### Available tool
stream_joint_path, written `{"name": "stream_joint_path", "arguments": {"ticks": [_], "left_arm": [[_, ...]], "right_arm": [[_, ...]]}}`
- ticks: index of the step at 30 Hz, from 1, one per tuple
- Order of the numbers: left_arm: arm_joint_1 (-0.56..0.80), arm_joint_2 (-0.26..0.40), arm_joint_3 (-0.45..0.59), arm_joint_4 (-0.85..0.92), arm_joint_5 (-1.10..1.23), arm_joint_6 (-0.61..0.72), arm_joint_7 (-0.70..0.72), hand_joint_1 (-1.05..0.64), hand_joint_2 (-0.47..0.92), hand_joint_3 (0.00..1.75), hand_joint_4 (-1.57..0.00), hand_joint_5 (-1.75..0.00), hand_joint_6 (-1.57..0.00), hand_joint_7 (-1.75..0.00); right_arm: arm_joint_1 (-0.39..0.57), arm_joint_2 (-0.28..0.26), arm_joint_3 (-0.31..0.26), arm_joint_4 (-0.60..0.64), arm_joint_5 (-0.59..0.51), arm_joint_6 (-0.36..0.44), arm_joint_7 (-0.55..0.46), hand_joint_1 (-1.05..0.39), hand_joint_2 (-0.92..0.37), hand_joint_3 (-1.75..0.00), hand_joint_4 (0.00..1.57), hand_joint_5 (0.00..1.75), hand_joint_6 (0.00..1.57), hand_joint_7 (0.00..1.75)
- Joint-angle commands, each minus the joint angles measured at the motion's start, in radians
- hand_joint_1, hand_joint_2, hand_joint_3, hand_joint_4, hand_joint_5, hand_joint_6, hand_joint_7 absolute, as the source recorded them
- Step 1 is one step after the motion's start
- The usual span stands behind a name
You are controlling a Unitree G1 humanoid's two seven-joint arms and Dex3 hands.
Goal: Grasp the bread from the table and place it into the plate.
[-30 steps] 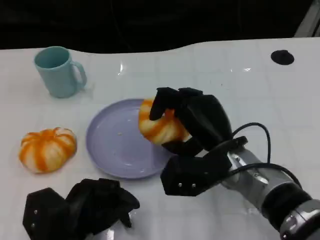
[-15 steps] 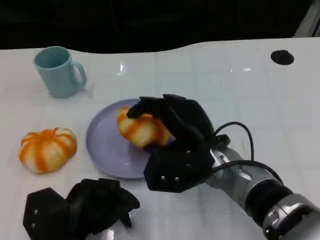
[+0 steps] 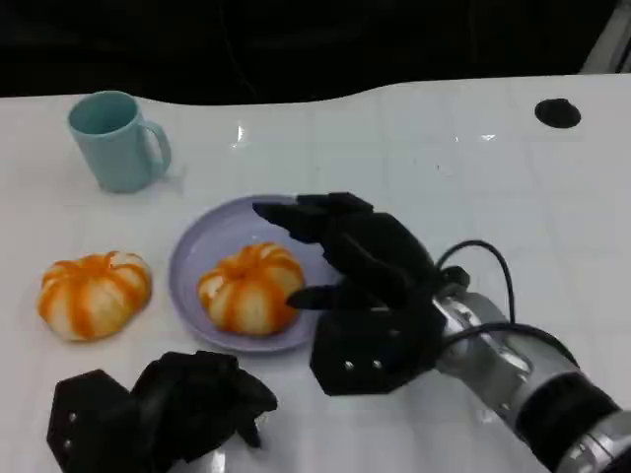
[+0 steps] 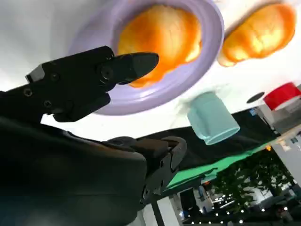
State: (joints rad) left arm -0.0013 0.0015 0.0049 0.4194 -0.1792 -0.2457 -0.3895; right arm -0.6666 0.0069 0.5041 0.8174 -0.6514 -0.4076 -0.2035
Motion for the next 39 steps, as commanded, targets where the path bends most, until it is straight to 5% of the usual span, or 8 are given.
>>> {"name": "stream_joint_path", "arguments": {"ticks": [1, 12, 24, 29, 31, 34, 39], "left_arm": [[0.01, 0.009, 0.003, 0.02, 0.003, 0.001, -0.001, -1.05, 0.79, 0.0, -0.94, -1.5, -1.48, -0.42], [0.004, 0.013, 0.006, 0.032, 0.0, -0.002, -0.005, -1.02, 0.79, 0.0, -0.92, -1.49, -1.49, -0.4], [0.015, 0.009, 0.003, 0.012, 0.0, 0.003, 0.001, -1.04, 0.8, 0.01, -0.91, -1.5, -1.49, -0.41], [0.015, 0.008, 0.0, 0.006, 0.002, 0.009, 0.003, -1.04, 0.79, 0.0, -0.91, -1.5, -1.49, -0.41], [0.017, 0.007, -0.002, -0.003, 0.006, 0.015, 0.009, -1.04, 0.79, 0.0, -0.91, -1.49, -1.49, -0.41], [0.02, 0.006, -0.003, -0.01, 0.008, 0.017, 0.011, -1.04, 0.8, 0.01, -0.91, -1.49, -1.5, -0.41], [0.023, 0.008, -0.003, -0.012, 0.007, 0.008, 0.005, -1.03, 0.81, 0.01, -0.9, -1.49, -1.49, -0.41]], "right_arm": [[0.097, -0.08, -0.019, -0.168, 0.028, 0.0, 0.064, -0.49, -0.92, -0.05, 0.0, 0.22, 0.2, 0.0], [0.289, -0.212, -0.081, -0.45, 0.055, -0.054, 0.088, -0.46, -0.92, -0.08, 0.05, 0.36, 0.27, 0.03], [0.422, -0.25, -0.188, -0.438, 0.09, -0.31, -0.098, -0.26, -0.92, -0.06, 0.47, 0.62, 0.67, 0.17], [0.457, -0.278, -0.226, -0.438, 0.073, -0.377, -0.147, -0.25, -0.9, -0.09, 0.61, 0.9, 0.81, 0.25], [0.483, -0.291, -0.245, -0.447, 0.088, -0.389, -0.142, -0.26, -0.85, -0.2, 0.65, 1.12, 0.84, 0.45], [0.507, -0.315, -0.267, -0.433, 0.101, -0.432, -0.143, -0.25, -0.55, -0.8, 0.72, 1.27, 0.82, 0.74], [0.555, -0.338, -0.298, -0.42, 0.122, -0.468, -0.128, -0.25, -0.48, -1.03, 0.78, 1.39, 0.86, 0.89]]}}
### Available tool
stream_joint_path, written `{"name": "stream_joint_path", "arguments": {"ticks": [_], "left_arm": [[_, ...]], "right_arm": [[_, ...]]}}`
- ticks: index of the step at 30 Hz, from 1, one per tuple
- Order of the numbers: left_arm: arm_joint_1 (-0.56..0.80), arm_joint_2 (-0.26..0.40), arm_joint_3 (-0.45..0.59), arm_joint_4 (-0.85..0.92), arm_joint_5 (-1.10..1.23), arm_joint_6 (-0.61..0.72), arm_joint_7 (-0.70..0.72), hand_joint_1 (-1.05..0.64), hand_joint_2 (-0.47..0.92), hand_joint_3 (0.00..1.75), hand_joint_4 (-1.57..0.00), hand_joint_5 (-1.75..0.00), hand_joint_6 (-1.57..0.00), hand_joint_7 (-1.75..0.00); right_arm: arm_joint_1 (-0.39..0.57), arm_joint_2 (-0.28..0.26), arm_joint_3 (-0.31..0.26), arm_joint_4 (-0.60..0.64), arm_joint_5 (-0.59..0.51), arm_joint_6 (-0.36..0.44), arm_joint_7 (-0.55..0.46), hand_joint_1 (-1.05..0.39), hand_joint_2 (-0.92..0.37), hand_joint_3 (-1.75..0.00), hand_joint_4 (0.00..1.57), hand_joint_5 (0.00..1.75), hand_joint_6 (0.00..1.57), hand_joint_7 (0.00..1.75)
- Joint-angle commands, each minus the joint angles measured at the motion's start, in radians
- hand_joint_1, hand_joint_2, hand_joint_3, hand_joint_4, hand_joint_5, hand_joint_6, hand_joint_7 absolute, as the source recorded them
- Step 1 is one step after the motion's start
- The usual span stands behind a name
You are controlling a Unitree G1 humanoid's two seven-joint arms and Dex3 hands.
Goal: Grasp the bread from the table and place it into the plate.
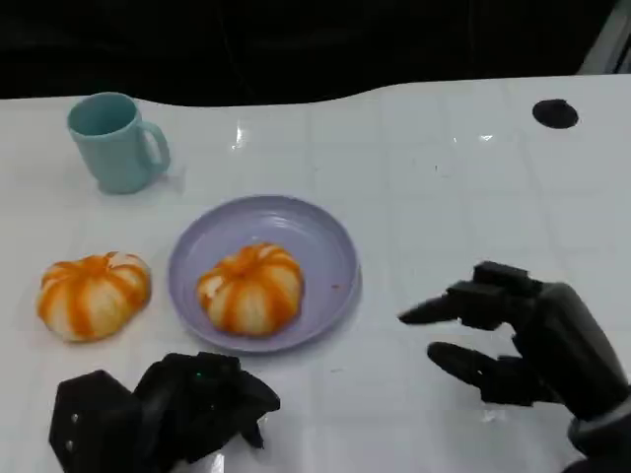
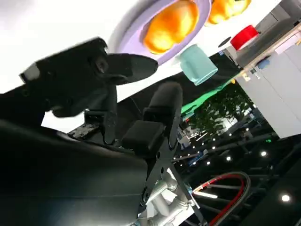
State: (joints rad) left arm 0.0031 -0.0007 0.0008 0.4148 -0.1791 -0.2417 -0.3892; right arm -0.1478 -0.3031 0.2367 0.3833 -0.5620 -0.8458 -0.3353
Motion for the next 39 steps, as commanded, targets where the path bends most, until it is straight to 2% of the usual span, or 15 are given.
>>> {"name": "stream_joint_path", "arguments": {"ticks": [1, 2, 4, 6, 12, 22, 39], "left_arm": [[0.02, 0.011, 0.001, -0.008, 0.007, 0.004, 0.004, -1.04, 0.81, 0.01, -0.9, -1.49, -1.48, -0.42], [0.022, 0.012, 0.001, -0.01, 0.006, 0.003, 0.004, -1.04, 0.81, 0.01, -0.9, -1.49, -1.48, -0.42], [0.025, 0.014, 0.005, -0.015, 0.001, 0.006, 0.002, -1.04, 0.81, 0.01, -0.9, -1.49, -1.48, -0.42], [0.028, 0.015, 0.008, -0.02, -0.002, 0.012, 0.001, -1.04, 0.8, 0.01, -0.91, -1.49, -1.48, -0.42], [0.032, 0.022, 0.006, -0.03, 0.006, 0.019, 0.007, -1.05, 0.81, 0.01, -0.91, -1.48, -1.49, -0.42], [0.028, 0.024, 0.01, -0.02, 0.004, 0.005, 0.003, -1.03, 0.81, 0.01, -0.9, -1.49, -1.48, -0.43], [0.013, 0.034, 0.025, 0.006, -0.003, 0.008, -0.003, -1.03, 0.82, 0.01, -0.89, -1.5, -1.46, -0.45]], "right_arm": [[0.04, -0.029, -0.033, 0.017, 0.033, -0.036, 0.004, -0.24, -0.48, -1.04, 0.78, 1.44, 0.85, 0.93], [0.054, -0.027, -0.037, 0.021, 0.043, -0.039, 0.007, -0.24, -0.48, -1.05, 0.78, 1.46, 0.85, 0.95], [0.085, -0.016, -0.043, 0.027, 0.059, -0.036, 0.009, -0.25, -0.5, -1.03, 0.77, 1.67, 0.76, 1.14], [0.105, -0.008, -0.044, 0.031, 0.051, -0.034, -0.002, -0.26, -0.5, -1.01, 0.75, 1.73, 0.72, 1.22], [0.134, 0.01, -0.047, 0.031, 0.021, -0.019, -0.026, -0.29, -0.55, -0.97, 0.72, 1.75, 0.67, 1.31], [0.13, 0.018, -0.047, 0.065, -0.004, -0.008, -0.062, -0.32, -0.54, -1.05, 0.79, 1.75, 0.6, 1.52], [0.115, 0.017, -0.019, 0.089, -0.056, 0.024, -0.075, -0.35, -0.59, -1.03, 0.78, 1.75, 0.58, 1.54]]}}
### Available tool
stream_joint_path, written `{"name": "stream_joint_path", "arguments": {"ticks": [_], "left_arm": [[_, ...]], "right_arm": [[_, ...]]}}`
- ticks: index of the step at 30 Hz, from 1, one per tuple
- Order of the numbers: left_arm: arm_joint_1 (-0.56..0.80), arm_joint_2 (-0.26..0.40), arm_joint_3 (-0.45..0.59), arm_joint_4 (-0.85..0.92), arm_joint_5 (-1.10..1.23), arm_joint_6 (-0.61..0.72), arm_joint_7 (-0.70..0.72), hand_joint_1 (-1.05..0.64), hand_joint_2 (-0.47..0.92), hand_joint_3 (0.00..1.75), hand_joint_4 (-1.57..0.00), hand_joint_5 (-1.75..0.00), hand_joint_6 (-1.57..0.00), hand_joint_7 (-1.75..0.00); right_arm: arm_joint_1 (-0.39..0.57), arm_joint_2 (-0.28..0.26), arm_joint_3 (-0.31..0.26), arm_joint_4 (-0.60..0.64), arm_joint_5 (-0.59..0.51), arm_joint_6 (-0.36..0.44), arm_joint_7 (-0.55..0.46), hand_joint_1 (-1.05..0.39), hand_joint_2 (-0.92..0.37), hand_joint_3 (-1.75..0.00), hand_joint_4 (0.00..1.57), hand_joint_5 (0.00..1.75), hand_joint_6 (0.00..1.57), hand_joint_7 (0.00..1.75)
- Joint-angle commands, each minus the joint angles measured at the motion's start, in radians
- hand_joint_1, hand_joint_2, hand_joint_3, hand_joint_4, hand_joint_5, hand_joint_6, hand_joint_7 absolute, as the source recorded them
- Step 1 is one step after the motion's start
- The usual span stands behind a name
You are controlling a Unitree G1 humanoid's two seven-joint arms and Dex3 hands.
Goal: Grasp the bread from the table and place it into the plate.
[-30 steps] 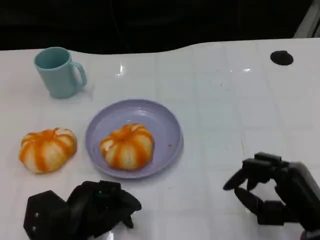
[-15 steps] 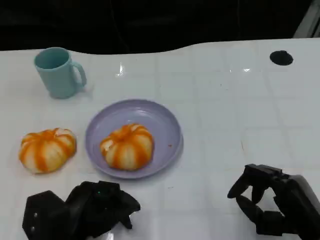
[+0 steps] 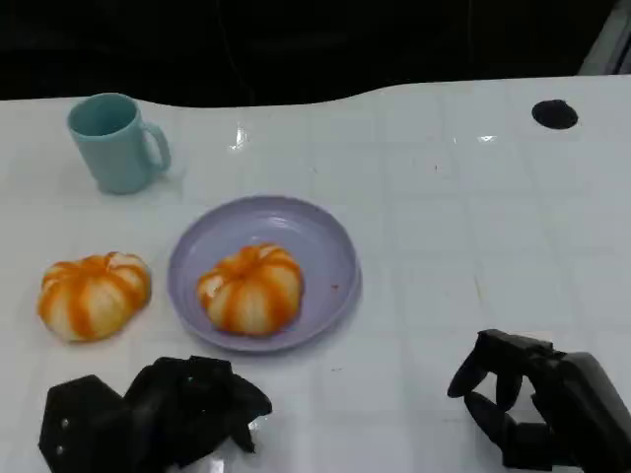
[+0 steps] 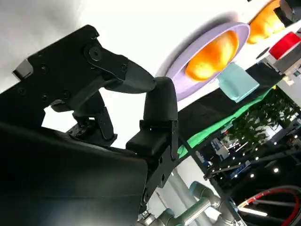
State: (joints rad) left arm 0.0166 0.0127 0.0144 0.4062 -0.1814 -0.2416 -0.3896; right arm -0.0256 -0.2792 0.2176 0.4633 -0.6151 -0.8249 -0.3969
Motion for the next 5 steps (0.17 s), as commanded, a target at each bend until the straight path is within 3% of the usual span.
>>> {"name": "stream_joint_path", "arguments": {"ticks": [1, 5], "left_arm": [[-0.001, 0.021, 0.011, 0.016, 0.0, 0.007, -0.002, -1.04, 0.82, 0.01, -0.89, -1.5, -1.46, -0.46], [-0.003, 0.022, 0.01, 0.02, 0.002, 0.001, -0.002, -1.03, 0.82, 0.01, -0.89, -1.5, -1.46, -0.47]], "right_arm": [[-0.009, -0.007, 0.001, 0.012, -0.003, 0.002, -0.013, -0.35, -0.59, -1.03, 0.78, 1.75, 0.57, 1.54], [-0.011, -0.011, 0.004, 0.012, -0.011, 0.004, -0.017, -0.34, -0.6, -1.01, 0.78, 1.75, 0.57, 1.56]]}}
